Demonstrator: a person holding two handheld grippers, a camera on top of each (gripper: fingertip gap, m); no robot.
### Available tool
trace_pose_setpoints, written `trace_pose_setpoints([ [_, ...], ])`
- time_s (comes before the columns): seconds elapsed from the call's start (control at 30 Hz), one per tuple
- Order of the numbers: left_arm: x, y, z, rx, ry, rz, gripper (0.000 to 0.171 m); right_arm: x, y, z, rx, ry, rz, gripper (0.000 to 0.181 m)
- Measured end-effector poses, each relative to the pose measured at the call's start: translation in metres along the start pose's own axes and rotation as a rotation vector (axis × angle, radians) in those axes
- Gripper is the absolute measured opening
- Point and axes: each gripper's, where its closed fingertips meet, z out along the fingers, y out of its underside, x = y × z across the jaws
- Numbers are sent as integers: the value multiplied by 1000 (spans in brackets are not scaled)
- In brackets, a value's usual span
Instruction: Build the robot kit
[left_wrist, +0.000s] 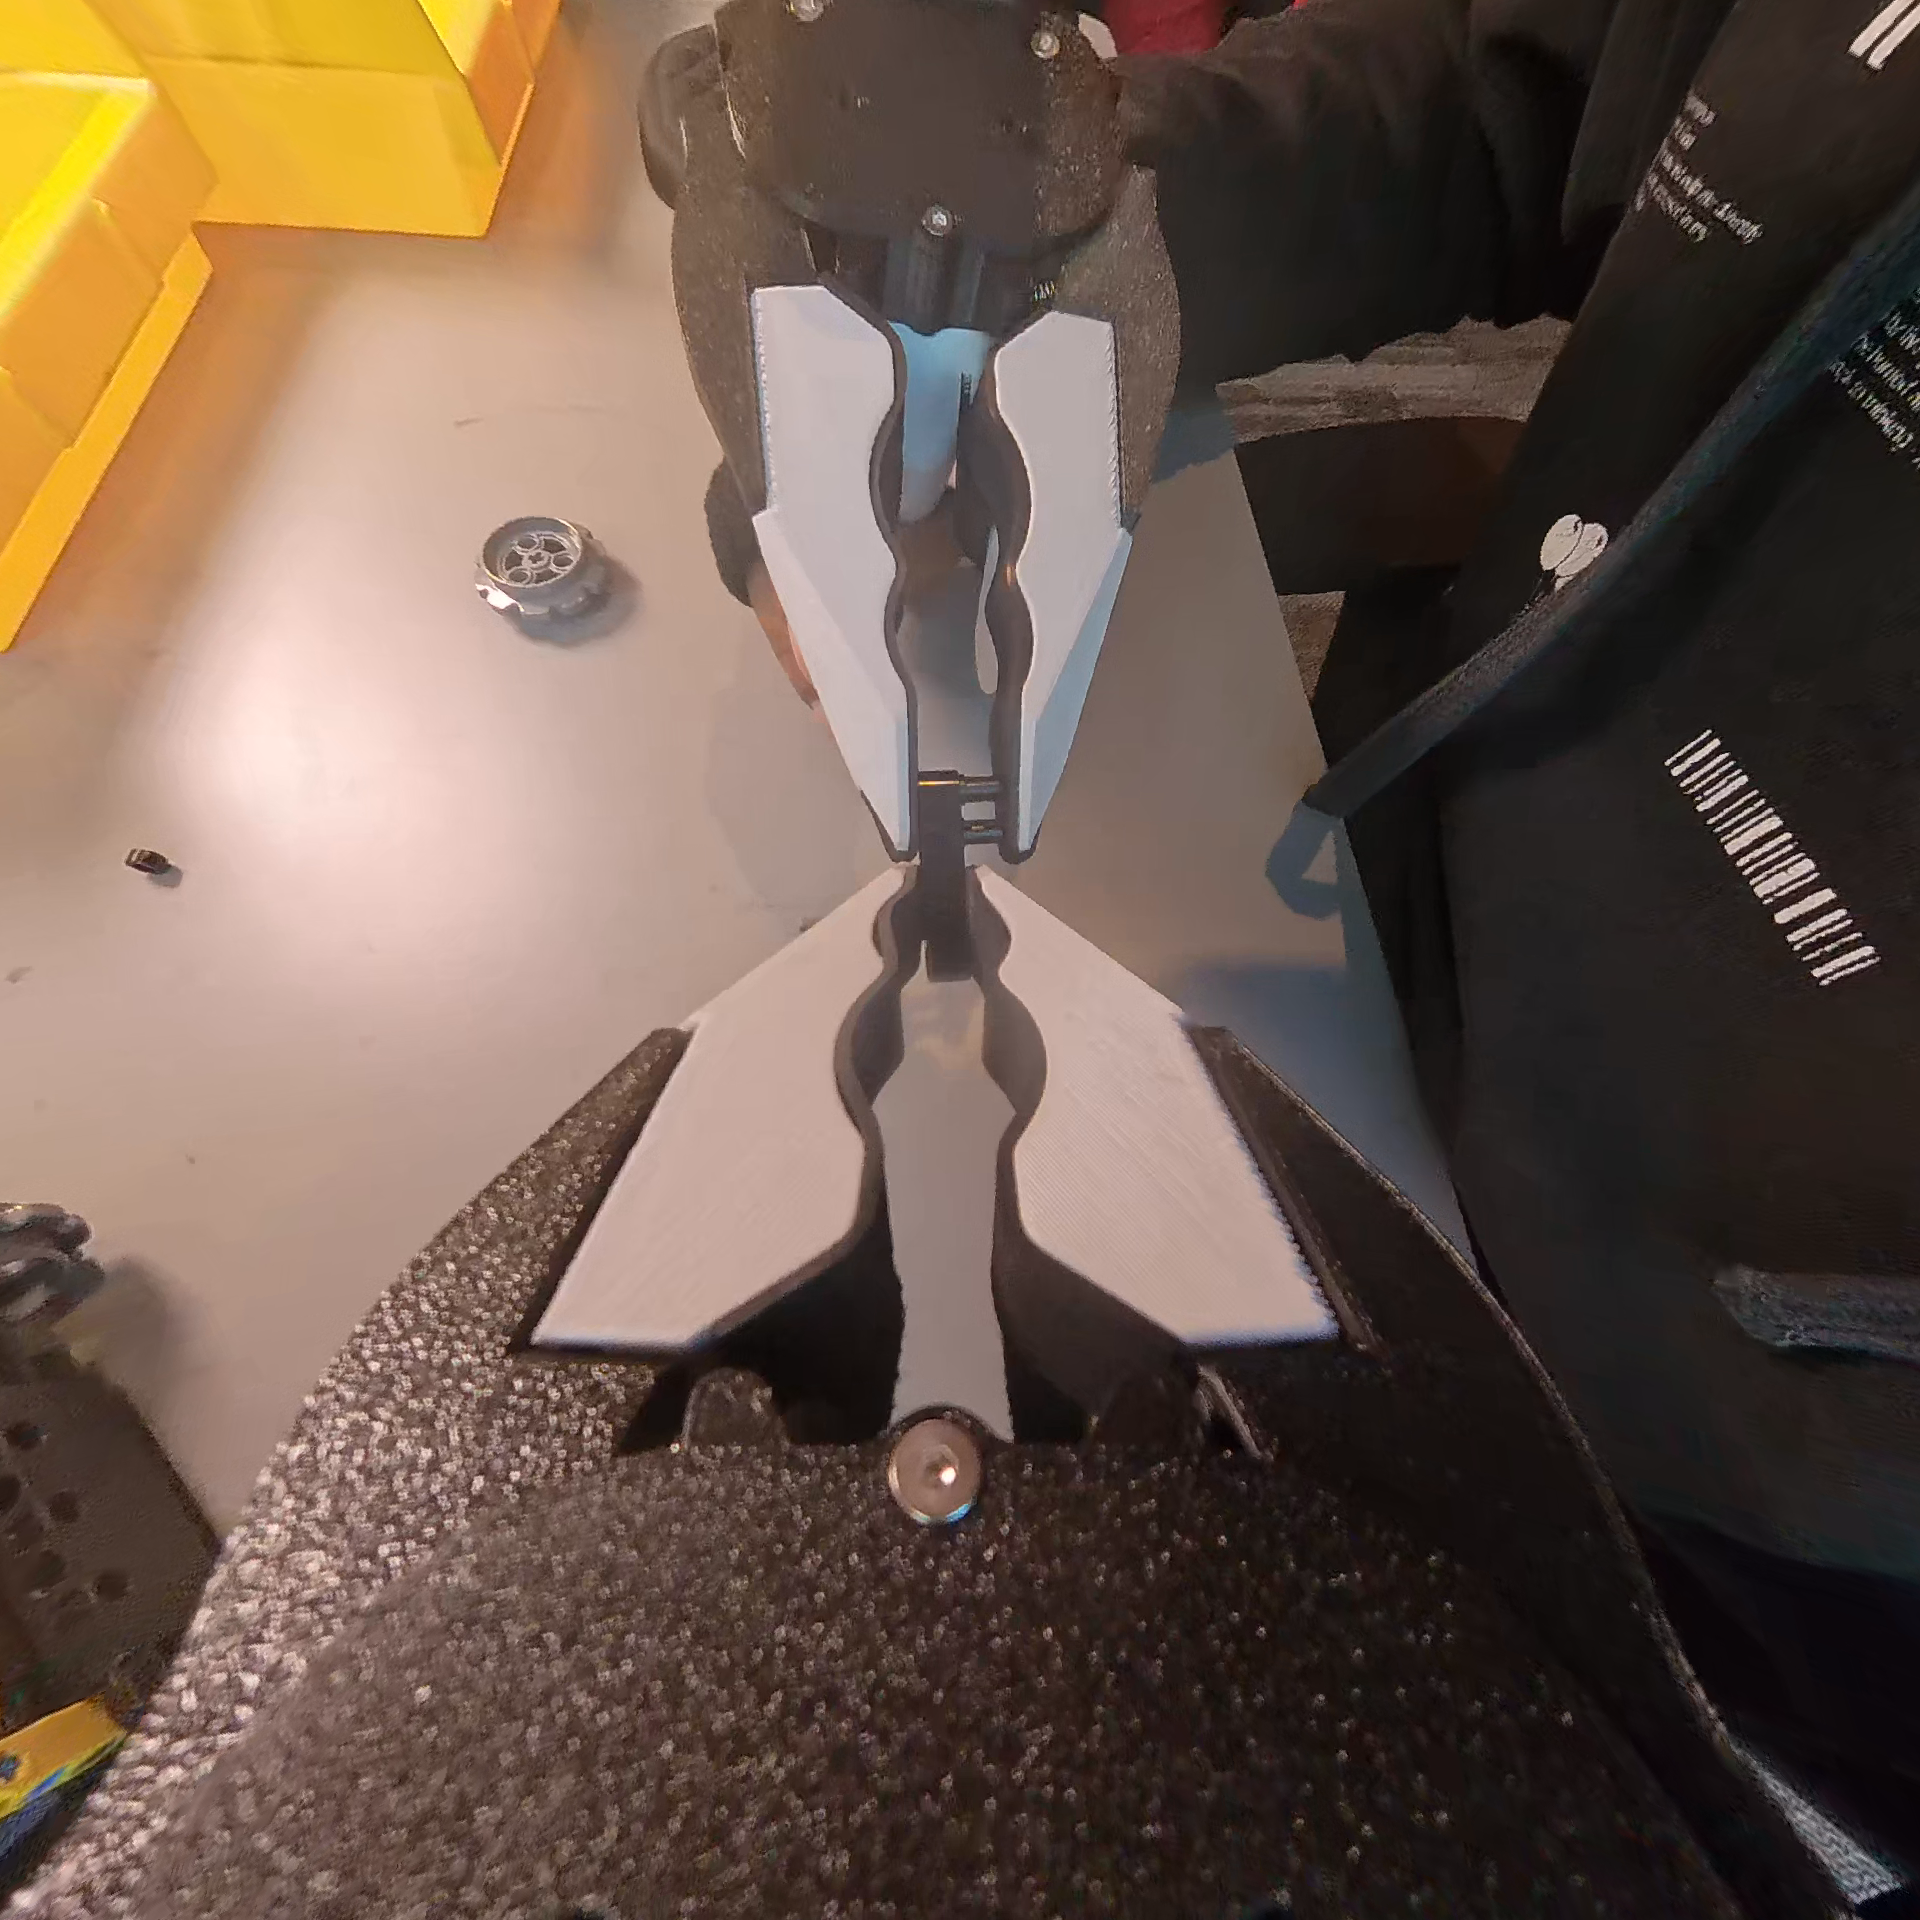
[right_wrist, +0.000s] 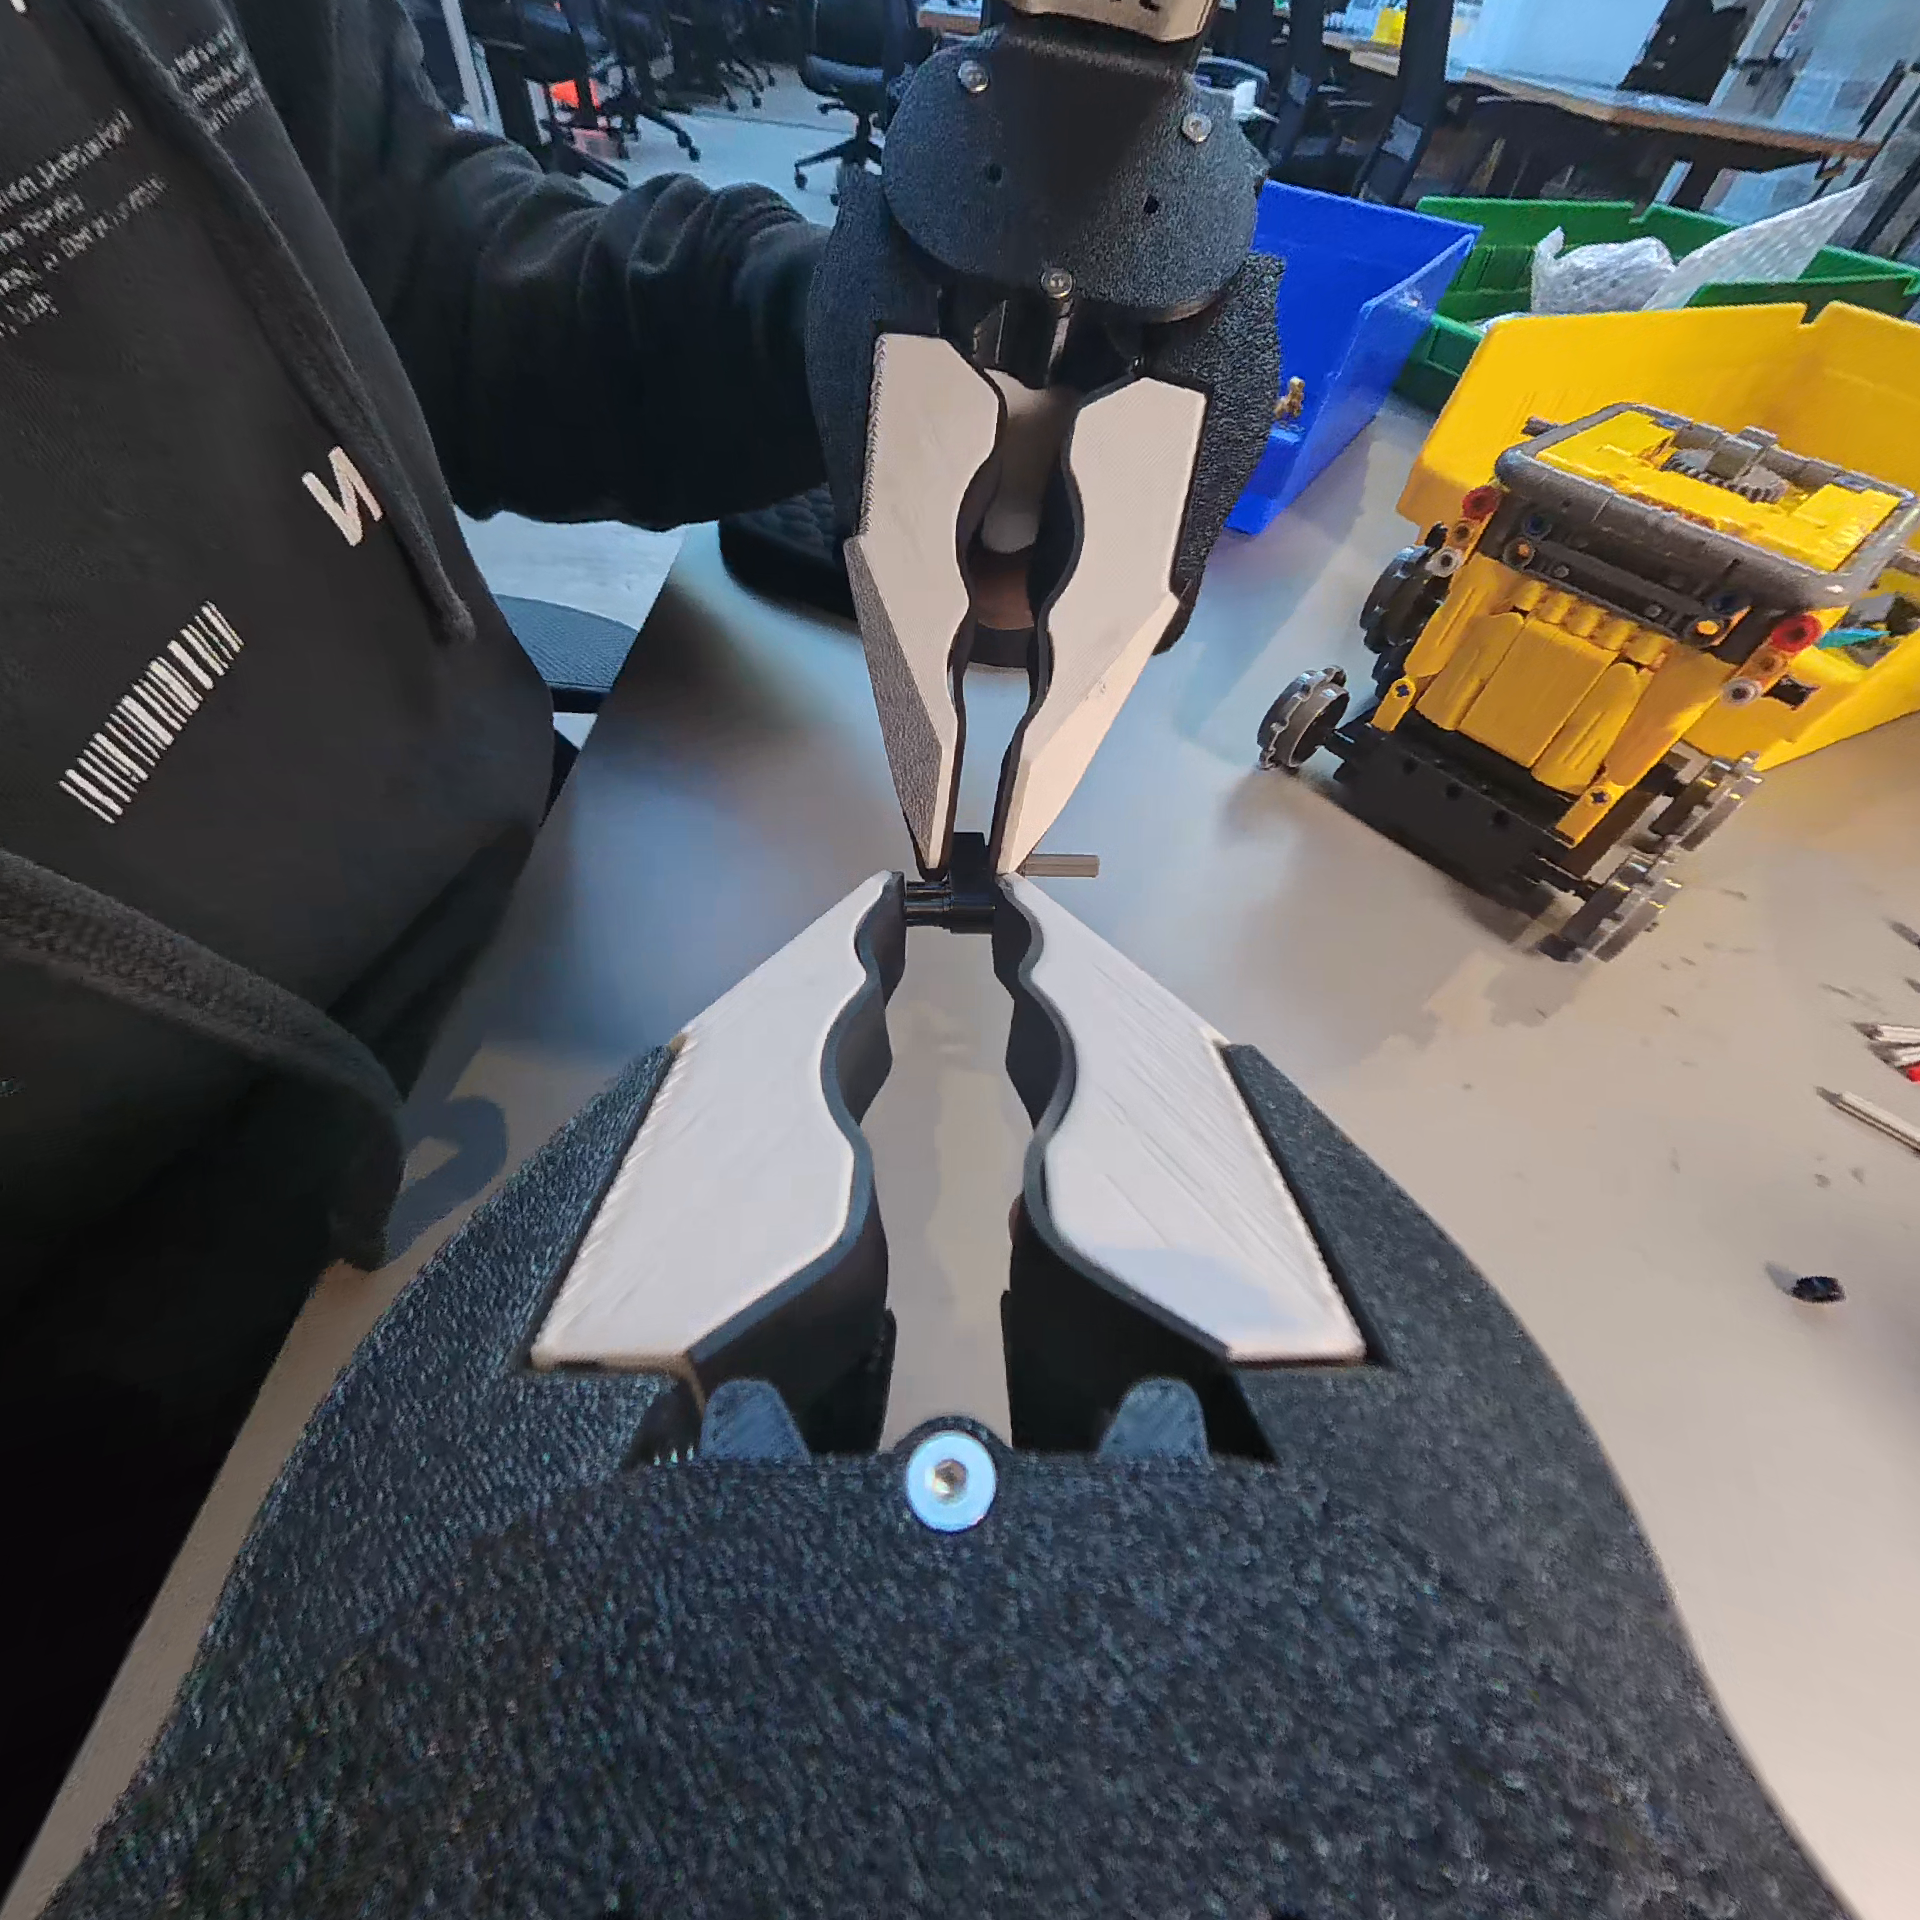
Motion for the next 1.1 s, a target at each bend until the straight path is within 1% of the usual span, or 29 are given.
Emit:
trace_pose_setpoints([
  [0.1, 4, -2, 0, 51, -13, 9, 6, -4, -2, -2, 23, -2, 27, 16],
  [0.2, 7, -9, -7, 137, -28, -3, 9, -5, -8, -4, 46, 26, 2, 16],
  [0.23, 7, -12, -11, 173, -41, -19, 14, -4, -10, -5, 48, 50, -17, 16],
  [0.3, 2, -15, -20, 238, -86, -74, 34, -4, -14, -8, 56, 80, -69, 16],
  [0.37, -1, -14, -29, 294, -111, -122, 41, -8, -22, -10, 88, 82, -97, 16],
  [0.4, 0, -14, -33, 326, -112, -139, 41, -10, -26, -10, 98, 80, -107, 16],
  [0.47, 7, -17, -39, 376, -82, -162, 38, -14, -31, -8, 111, 75, -124, 16],
  [0.57, 20, -19, -40, 394, -44, -149, 32, -18, -43, -4, 152, 62, -126, 16],
  [0.63, 26, -22, -42, 411, -51, -118, 21, -20, -48, -1, 166, 53, -128, 16],
  [0.7, 29, -25, -44, 415, -60, -87, 7, -22, -54, 0, 185, 45, -124, 16],
  [0.87, 28, -31, -52, 406, -130, -17, 6, -20, -63, -1, 209, 43, -98, 16],
  [0.93, 23, -28, -52, 371, -162, 3, 6, -14, -59, 1, 178, 41, -69, 16],
  [1.1, 16, -22, -49, 330, -185, 13, 6, -7, -50, 4, 89, 61, -112, 17],
])
